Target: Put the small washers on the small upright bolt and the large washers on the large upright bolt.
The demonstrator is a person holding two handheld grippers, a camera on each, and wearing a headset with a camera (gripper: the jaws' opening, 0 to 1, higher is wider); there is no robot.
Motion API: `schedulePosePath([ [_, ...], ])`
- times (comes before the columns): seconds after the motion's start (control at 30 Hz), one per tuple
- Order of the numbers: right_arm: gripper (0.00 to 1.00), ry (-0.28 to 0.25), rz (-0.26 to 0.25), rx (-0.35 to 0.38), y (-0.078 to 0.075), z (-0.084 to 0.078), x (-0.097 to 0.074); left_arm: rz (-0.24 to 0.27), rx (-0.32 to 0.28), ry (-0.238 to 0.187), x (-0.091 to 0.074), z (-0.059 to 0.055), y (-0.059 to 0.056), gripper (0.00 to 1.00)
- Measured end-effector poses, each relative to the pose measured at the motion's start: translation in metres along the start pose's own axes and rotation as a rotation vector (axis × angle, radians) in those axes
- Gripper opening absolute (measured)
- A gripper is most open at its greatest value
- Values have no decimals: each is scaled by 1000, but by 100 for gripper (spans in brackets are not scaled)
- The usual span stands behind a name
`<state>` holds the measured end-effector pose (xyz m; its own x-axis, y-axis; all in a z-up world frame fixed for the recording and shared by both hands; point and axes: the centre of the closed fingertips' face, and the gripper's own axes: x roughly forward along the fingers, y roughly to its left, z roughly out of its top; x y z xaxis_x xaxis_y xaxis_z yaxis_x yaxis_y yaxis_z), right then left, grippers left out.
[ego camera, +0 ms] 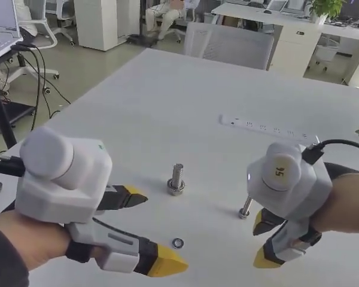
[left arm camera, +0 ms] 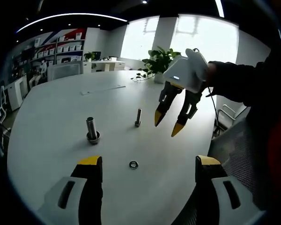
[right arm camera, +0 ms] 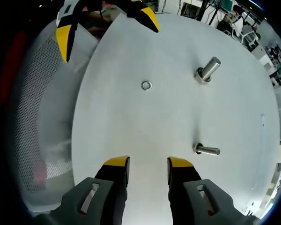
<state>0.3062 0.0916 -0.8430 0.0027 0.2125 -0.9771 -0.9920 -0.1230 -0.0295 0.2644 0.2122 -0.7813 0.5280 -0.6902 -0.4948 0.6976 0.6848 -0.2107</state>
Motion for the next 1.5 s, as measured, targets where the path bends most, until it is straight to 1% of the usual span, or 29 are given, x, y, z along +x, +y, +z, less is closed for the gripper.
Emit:
schedulePosePath([
  [0.17, 34, -15, 1, -31, 0, 19, 2, 1, 0, 2, 0, -2, 1, 81],
  [0.23, 34, -25, 4, -46, 1, 29, 3, 2, 0, 2, 0, -2, 2, 81],
  [0.4, 34, -36, 11, -79, 2, 47, 7, 6, 1, 3, -1, -3, 3, 81],
  [0.6, 34, -47, 20, -110, 3, 65, 10, 8, 2, 6, -1, -4, 4, 81],
  [0.77, 34, -45, 32, -139, 6, 78, 17, 8, 2, 7, -2, -5, 3, 81],
  [0.93, 33, -41, 43, -153, 7, 87, 24, 7, 2, 9, -2, -6, 3, 81],
  [1.27, 31, -51, 70, -177, 9, 105, 37, 8, -1, 5, -3, -7, 2, 81],
  [1.37, 30, -51, 80, -179, 10, 107, 41, 9, -3, 5, -3, -7, 3, 81],
  [1.5, 28, -45, 79, -186, 9, 107, 44, 9, -5, 3, -3, -6, 3, 81],
])
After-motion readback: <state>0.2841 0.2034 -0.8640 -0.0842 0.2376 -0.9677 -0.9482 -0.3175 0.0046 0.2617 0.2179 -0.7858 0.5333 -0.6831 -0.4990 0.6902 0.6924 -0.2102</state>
